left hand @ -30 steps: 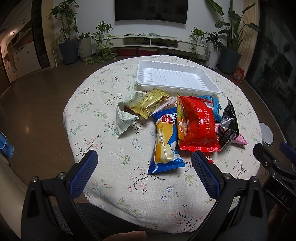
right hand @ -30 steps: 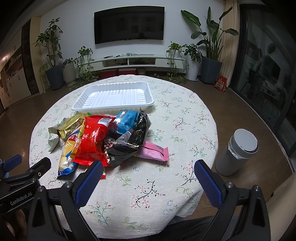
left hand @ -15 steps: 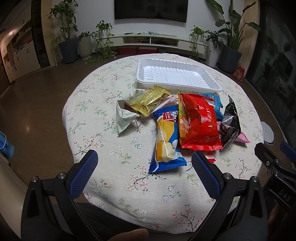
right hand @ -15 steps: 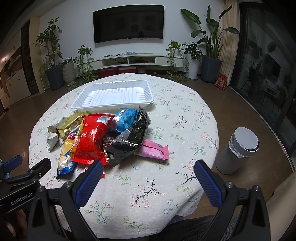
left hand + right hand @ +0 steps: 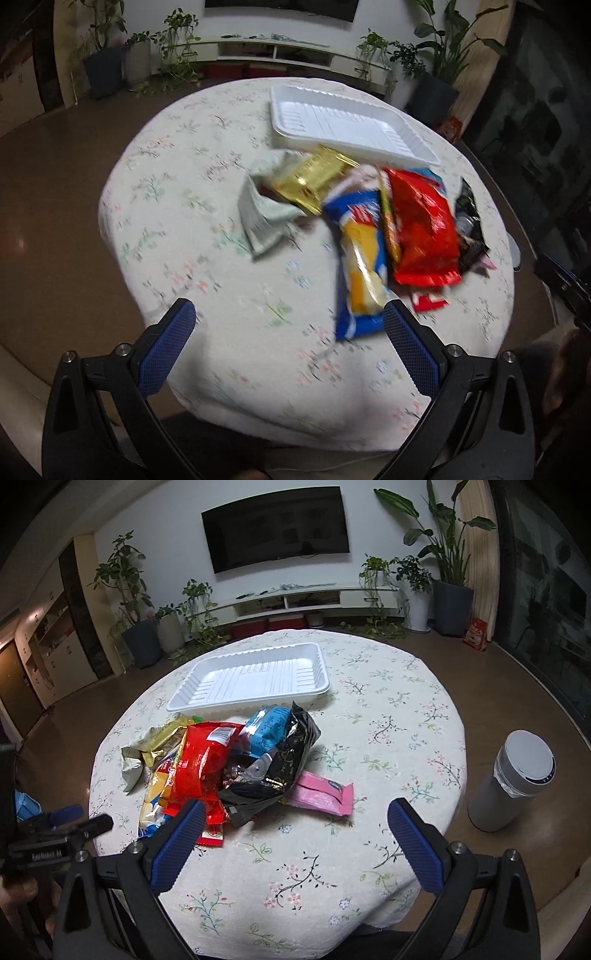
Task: Organize snacks
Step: 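Grasp the pale green pouch with the left tool while the right tool grasps the black bag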
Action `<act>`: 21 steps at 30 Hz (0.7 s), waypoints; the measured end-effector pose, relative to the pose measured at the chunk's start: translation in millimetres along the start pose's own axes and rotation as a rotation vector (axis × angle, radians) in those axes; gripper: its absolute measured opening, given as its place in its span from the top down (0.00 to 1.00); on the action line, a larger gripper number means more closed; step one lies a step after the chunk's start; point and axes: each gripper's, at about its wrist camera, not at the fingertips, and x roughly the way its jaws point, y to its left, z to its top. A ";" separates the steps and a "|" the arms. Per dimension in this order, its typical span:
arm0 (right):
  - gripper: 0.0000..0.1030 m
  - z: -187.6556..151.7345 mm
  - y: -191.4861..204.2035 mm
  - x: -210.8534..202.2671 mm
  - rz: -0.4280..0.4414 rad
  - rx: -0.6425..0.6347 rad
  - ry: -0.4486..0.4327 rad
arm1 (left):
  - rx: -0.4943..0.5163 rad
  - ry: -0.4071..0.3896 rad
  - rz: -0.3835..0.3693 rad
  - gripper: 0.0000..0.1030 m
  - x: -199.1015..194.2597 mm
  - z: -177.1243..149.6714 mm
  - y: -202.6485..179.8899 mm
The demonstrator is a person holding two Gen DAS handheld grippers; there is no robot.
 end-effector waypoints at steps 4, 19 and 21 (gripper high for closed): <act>0.04 10.9 -11.8 6.5 0.045 0.013 0.004 | 0.018 -0.004 0.036 0.01 9.0 34.8 10.9; 0.16 15.9 -31.7 53.4 0.082 0.048 0.153 | 0.144 0.145 0.086 0.25 94.6 110.9 24.3; 0.16 15.8 -34.2 55.0 0.086 0.059 0.159 | 0.171 0.153 0.079 0.25 102.1 117.4 25.2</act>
